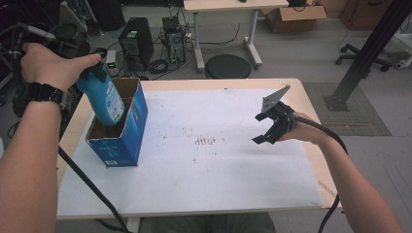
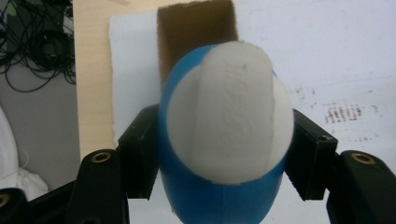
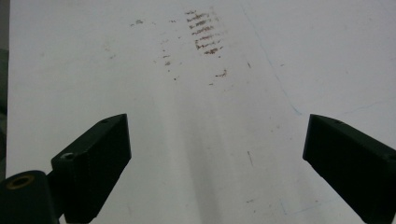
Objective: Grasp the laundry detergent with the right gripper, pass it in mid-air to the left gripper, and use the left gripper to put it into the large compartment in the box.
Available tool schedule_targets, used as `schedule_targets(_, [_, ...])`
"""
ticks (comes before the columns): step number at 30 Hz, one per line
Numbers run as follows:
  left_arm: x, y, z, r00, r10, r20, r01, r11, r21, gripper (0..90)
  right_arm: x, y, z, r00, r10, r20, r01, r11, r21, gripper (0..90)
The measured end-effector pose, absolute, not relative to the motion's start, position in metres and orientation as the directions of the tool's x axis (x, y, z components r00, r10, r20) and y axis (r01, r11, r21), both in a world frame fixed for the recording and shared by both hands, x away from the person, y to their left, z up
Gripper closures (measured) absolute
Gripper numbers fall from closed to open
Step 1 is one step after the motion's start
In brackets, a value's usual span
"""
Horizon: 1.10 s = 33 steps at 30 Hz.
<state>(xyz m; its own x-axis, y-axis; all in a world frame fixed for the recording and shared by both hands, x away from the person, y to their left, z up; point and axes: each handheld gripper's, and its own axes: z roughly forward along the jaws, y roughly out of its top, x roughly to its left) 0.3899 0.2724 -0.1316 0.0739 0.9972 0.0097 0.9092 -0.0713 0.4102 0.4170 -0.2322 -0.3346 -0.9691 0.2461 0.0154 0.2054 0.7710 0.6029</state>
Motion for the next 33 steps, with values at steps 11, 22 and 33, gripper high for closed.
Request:
schedule_targets(11, [0.392,0.281,-0.173,0.042,0.999,0.009,0.930,-0.043,0.366,38.1,0.416,-0.228,-0.343,-0.973,0.229,0.023,0.200,0.795,0.573,7.5])
schedule_targets(22, [0.399,0.277,-0.217,0.049,0.999,0.001,0.947,-0.047,0.318,38.1,0.415,-0.223,-0.349,-0.976,0.215,0.027,0.194,0.814,0.547,7.5])
schedule_targets(33, [0.403,0.268,-0.250,0.060,0.998,0.022,0.960,-0.063,0.274,38.0,0.414,-0.227,-0.352,-0.975,0.220,0.036,0.205,0.817,0.538,7.5])
